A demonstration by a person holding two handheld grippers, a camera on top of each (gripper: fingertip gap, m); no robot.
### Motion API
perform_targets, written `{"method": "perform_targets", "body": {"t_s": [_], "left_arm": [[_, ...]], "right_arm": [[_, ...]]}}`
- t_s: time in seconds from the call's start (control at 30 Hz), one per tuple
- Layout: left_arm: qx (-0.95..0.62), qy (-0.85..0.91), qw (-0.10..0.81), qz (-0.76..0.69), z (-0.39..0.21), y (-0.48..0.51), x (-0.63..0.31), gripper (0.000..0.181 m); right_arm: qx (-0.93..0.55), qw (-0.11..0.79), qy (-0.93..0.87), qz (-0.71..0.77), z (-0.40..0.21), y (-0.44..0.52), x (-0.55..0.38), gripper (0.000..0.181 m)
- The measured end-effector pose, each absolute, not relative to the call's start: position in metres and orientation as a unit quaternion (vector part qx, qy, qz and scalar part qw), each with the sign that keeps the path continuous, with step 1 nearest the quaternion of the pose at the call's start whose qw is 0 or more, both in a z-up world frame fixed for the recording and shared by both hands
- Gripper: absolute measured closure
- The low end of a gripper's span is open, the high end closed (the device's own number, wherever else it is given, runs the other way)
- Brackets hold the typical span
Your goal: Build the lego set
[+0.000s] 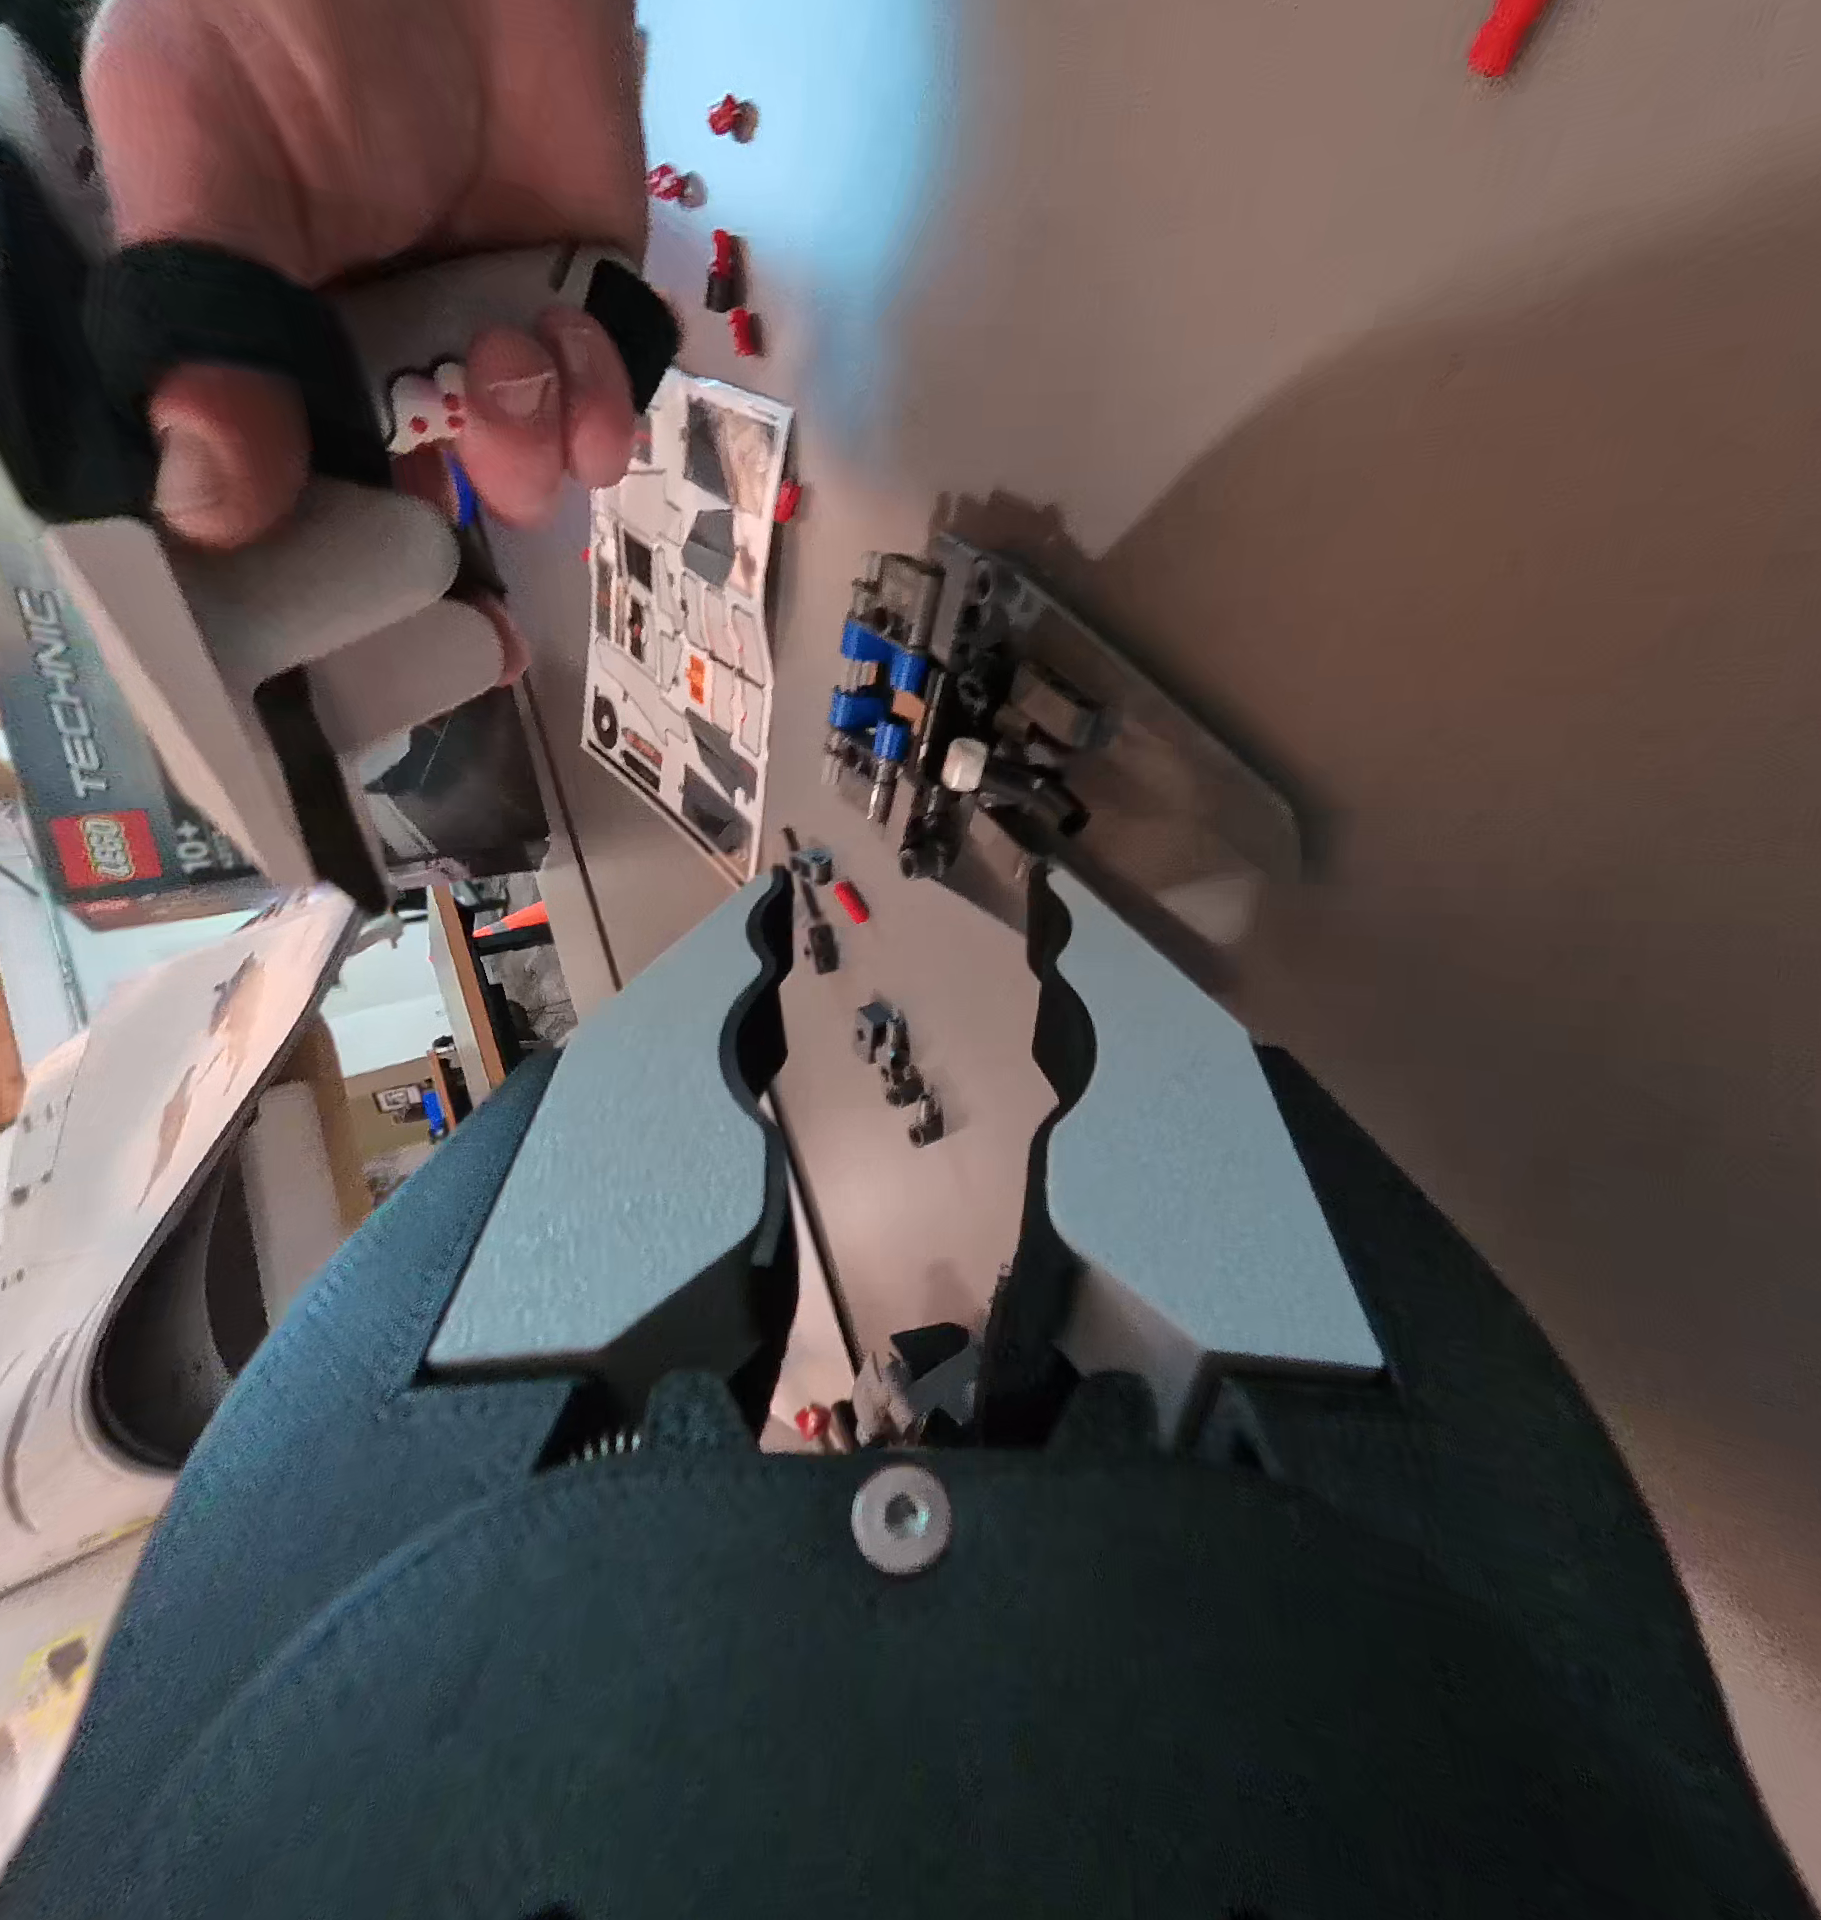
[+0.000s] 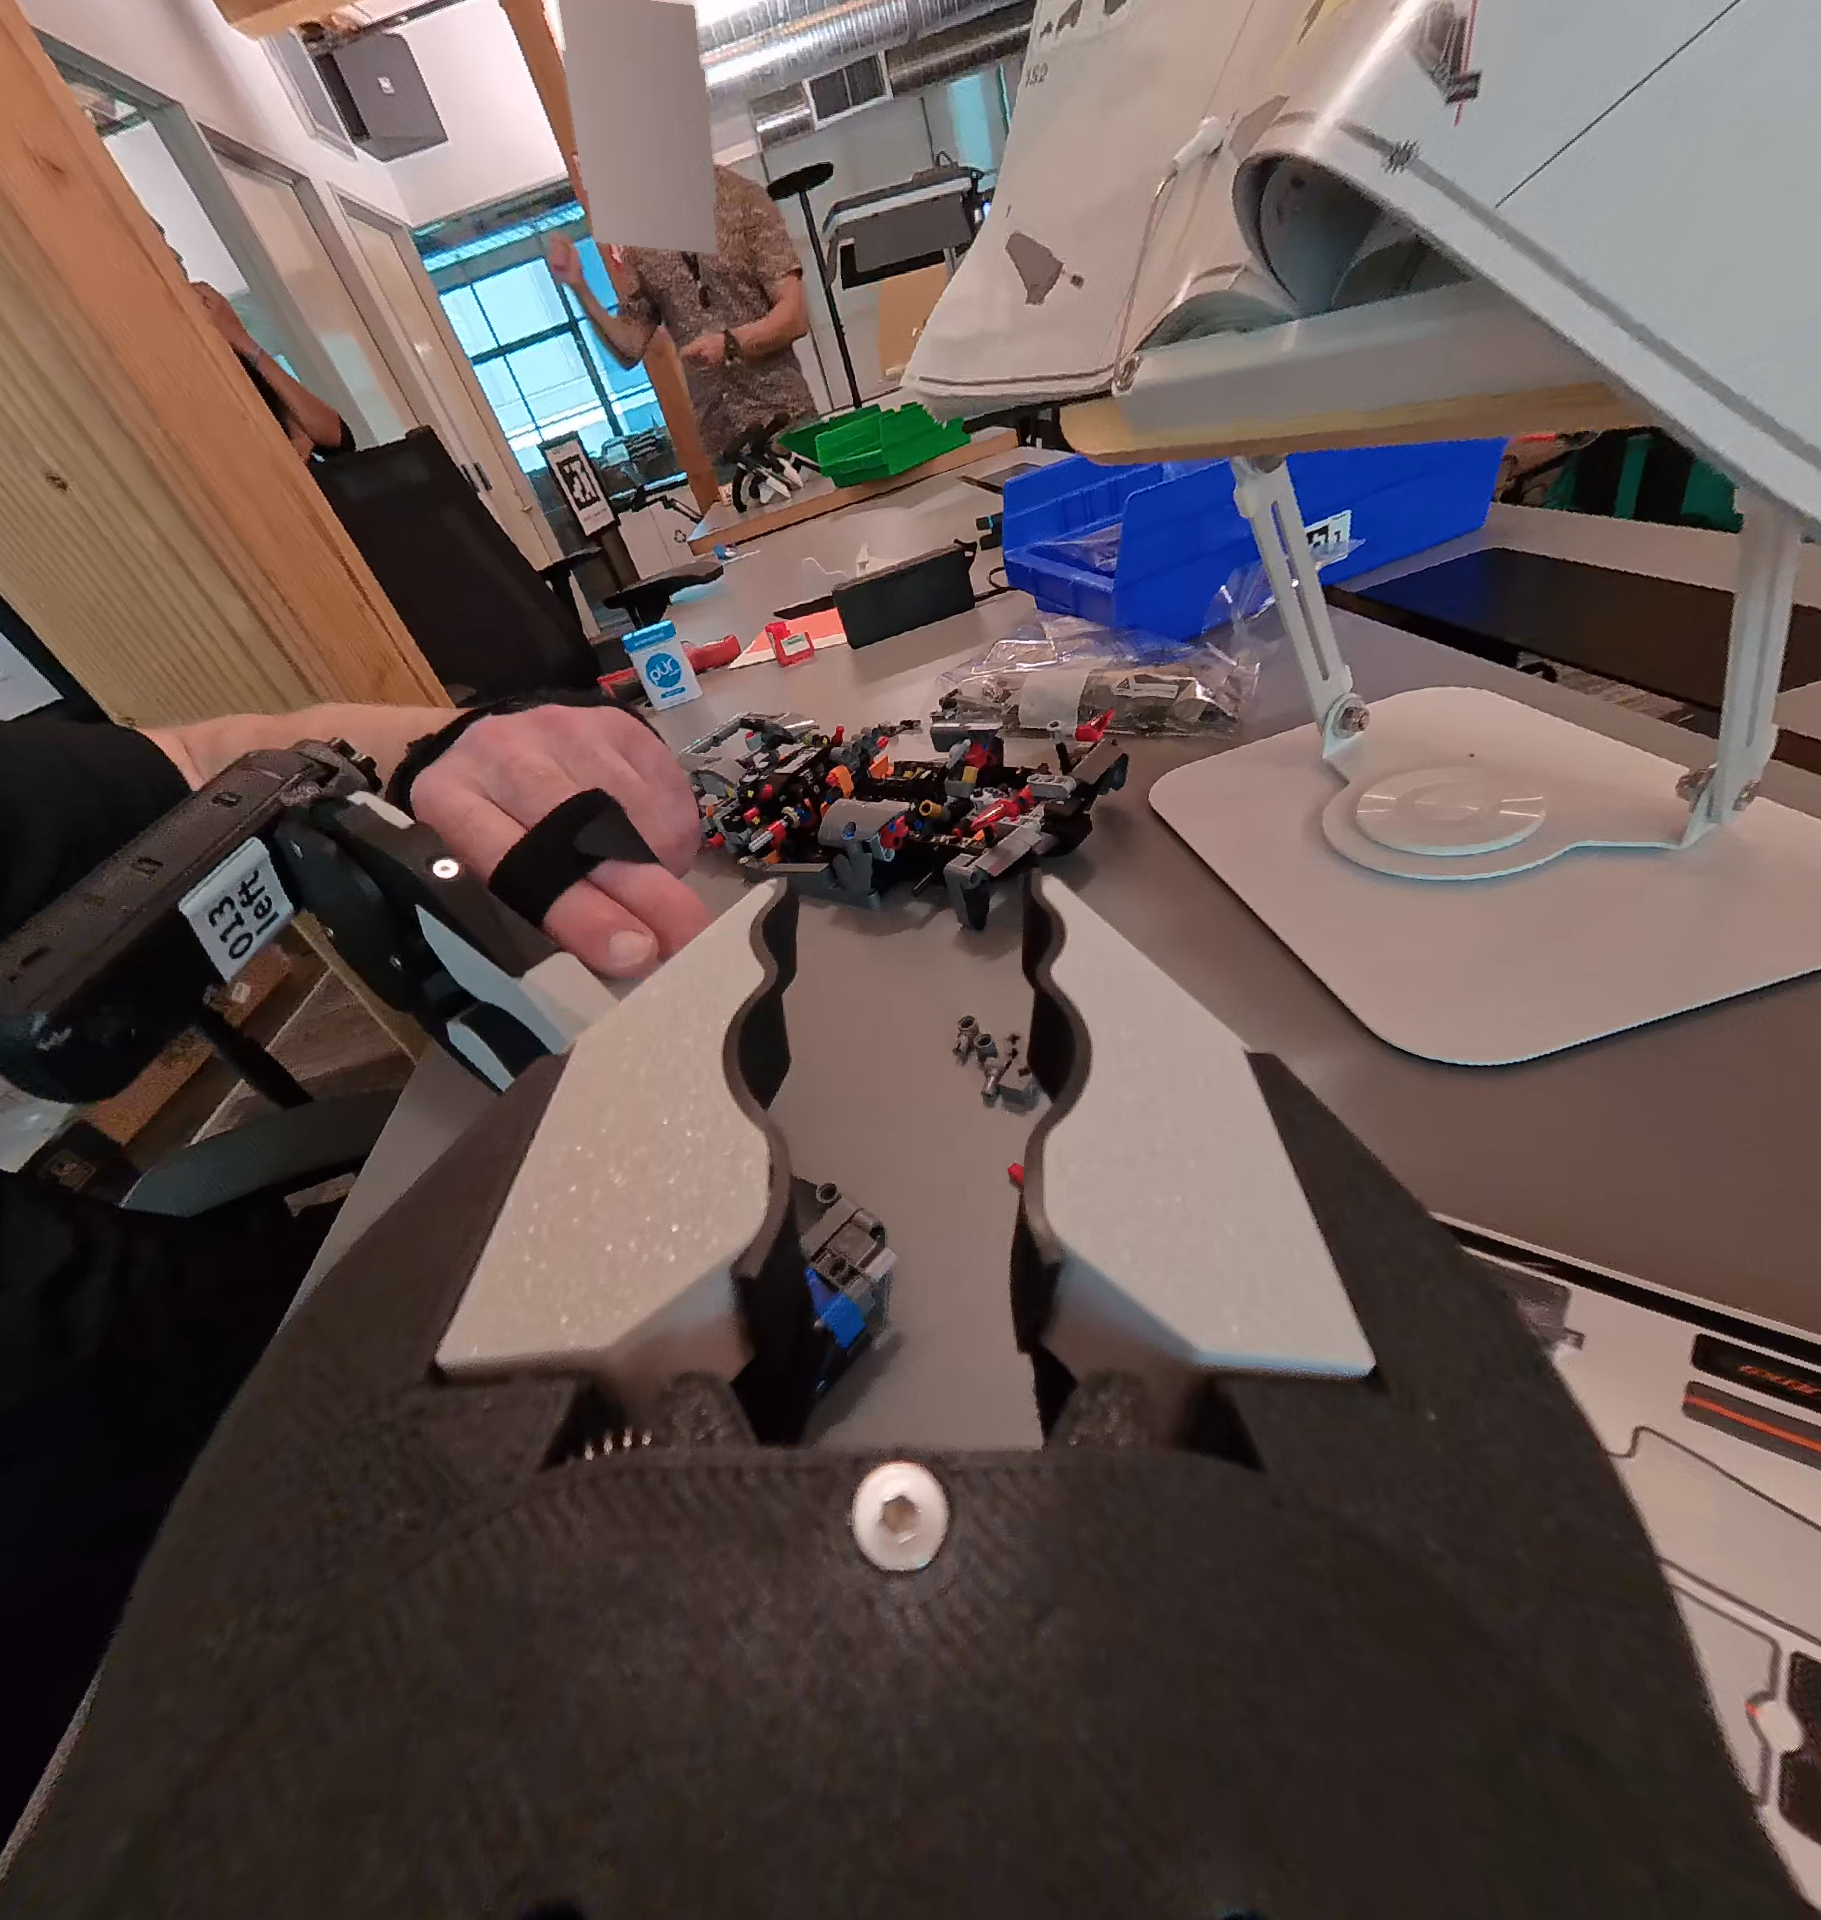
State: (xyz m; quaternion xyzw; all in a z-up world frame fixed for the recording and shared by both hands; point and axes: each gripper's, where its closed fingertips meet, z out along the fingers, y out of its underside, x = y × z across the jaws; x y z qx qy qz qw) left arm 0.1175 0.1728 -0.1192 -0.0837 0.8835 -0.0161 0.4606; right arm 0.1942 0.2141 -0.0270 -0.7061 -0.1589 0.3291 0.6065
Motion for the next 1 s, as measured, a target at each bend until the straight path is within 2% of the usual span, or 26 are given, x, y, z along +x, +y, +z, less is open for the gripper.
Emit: {"method": "perform_targets", "body": {"t_s": [0.37, 0.5, 0.67, 0.83, 1.0], "left_arm": [[-0.154, 0.78, 0.598, 0.103, 0.0, 0.253, 0.161, 0.145], [-0.15, 0.762, 0.619, 0.118, 0.035, 0.27, 0.197, 0.145], [-0.152, 0.767, 0.603, 0.157, 0.054, 0.298, 0.238, 0.144], [-0.194, 0.776, 0.575, 0.172, 0.051, 0.336, 0.249, 0.153], [-0.225, 0.769, 0.572, 0.176, 0.044, 0.353, 0.244, 0.171]], "right_arm": [[-0.693, 0.65, -0.092, 0.297, -0.017, 0.22, 0.23, 0.14], [-0.696, 0.651, -0.091, 0.29, -0.018, 0.22, 0.232, 0.14], [-0.7, 0.647, -0.099, 0.287, -0.02, 0.22, 0.228, 0.14], [-0.698, 0.648, -0.104, 0.286, -0.017, 0.219, 0.226, 0.14], [-0.705, 0.64, -0.11, 0.285, -0.023, 0.221, 0.222, 0.14]]}}
